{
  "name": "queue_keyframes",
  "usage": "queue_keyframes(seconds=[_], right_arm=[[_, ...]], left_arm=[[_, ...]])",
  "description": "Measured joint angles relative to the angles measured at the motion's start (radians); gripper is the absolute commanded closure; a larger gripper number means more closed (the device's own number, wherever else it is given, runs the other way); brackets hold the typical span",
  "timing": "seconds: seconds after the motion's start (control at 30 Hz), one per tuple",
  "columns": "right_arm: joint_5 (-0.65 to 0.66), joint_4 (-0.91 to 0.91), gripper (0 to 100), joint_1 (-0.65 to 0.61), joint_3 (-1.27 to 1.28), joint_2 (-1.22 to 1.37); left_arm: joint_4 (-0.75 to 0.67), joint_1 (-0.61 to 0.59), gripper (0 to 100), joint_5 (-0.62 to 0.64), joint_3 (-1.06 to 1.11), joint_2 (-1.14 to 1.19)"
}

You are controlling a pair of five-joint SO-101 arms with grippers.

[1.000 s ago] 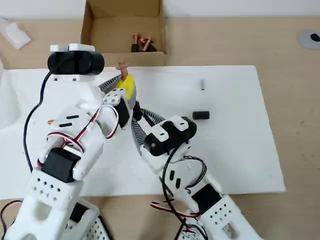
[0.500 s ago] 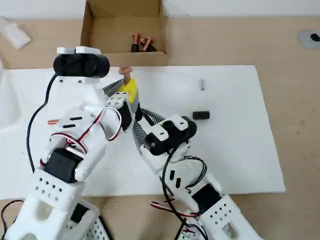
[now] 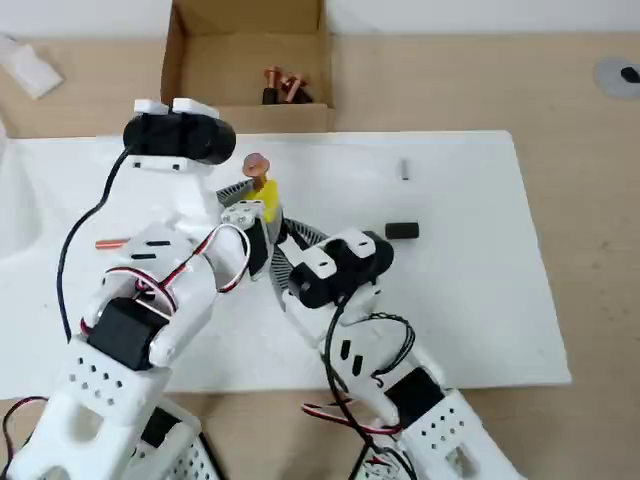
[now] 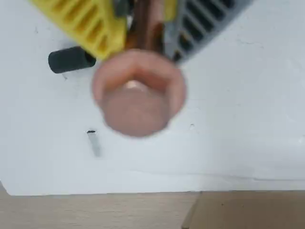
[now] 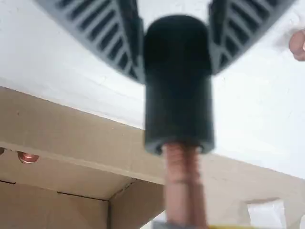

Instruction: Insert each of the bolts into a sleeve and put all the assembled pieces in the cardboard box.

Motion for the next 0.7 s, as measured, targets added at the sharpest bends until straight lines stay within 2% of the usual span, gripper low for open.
queue_keyframes(seconds=[0.17,0.37,0.7], right_arm=[[-0.002,0.000,98.9,0.000,0.000,0.002],[0.000,0.046,98.9,-0.005,0.002,0.003],[0.000,0.117,98.9,0.091,-0.081,0.009]], left_arm=[[0.143,0.012,85,0.008,-0.091,0.000],[0.264,0.017,83,0.009,-0.192,0.000],[0.342,-0.183,86,0.009,-0.396,-0.005]])
